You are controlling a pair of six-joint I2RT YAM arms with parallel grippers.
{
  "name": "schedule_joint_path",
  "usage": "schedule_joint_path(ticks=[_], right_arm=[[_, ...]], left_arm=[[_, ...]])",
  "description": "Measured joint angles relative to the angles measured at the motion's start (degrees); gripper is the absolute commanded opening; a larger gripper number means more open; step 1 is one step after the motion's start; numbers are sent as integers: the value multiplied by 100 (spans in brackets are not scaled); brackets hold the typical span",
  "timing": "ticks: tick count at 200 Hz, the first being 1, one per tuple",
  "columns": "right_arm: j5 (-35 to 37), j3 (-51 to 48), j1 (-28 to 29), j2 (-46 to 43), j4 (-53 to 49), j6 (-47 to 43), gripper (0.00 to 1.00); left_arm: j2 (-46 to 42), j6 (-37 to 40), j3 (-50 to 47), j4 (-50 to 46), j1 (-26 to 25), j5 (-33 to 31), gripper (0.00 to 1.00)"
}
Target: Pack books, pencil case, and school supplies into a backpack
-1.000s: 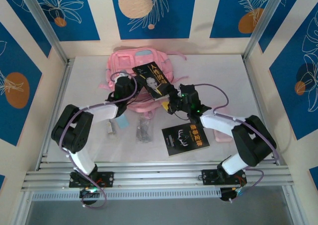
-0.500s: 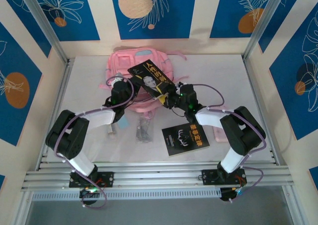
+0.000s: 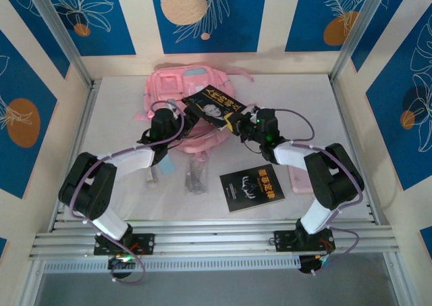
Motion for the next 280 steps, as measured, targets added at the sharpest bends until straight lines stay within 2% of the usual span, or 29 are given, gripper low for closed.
schedule_joint_path(ticks=[29, 64, 102, 142, 168, 176, 192, 228, 280], right_arm=[[-286, 42, -490, -592, -1032, -678, 0], [-627, 452, -1123, -1268, -2398, -1650, 0], [-973, 592, -1703, -1661, -3344, -2422, 0], [-1091, 592, -1961, -1882, -4129, -2973, 0], [-1165, 592, -2052, -2009, -4358, -3165, 0], [-1193, 592, -2079, -2033, -4398, -3204, 0], [-1220, 592, -2135, -2041, -4441, -3259, 0], [-1261, 592, -2234, -2041, -4522, -3285, 0], [-1353, 592, -2251, -2039, -4522, -3281, 0]], left_arm=[[-63, 1460, 584, -1423, 22, 315, 73], [221, 3224, 1718, -2931, 39, 352, 73], [1209, 4892, 3023, -4092, 52, -9, 75], [2214, 6223, 3976, -4992, 68, -566, 78], [2688, 6881, 4564, -5512, 114, -754, 83], [2826, 7058, 4747, -5683, 142, -758, 92], [3025, 7307, 4977, -5987, 232, -673, 100], [3289, 7733, 5152, -6529, 365, -151, 100], [3661, 7868, 5761, -7305, 461, 645, 100]])
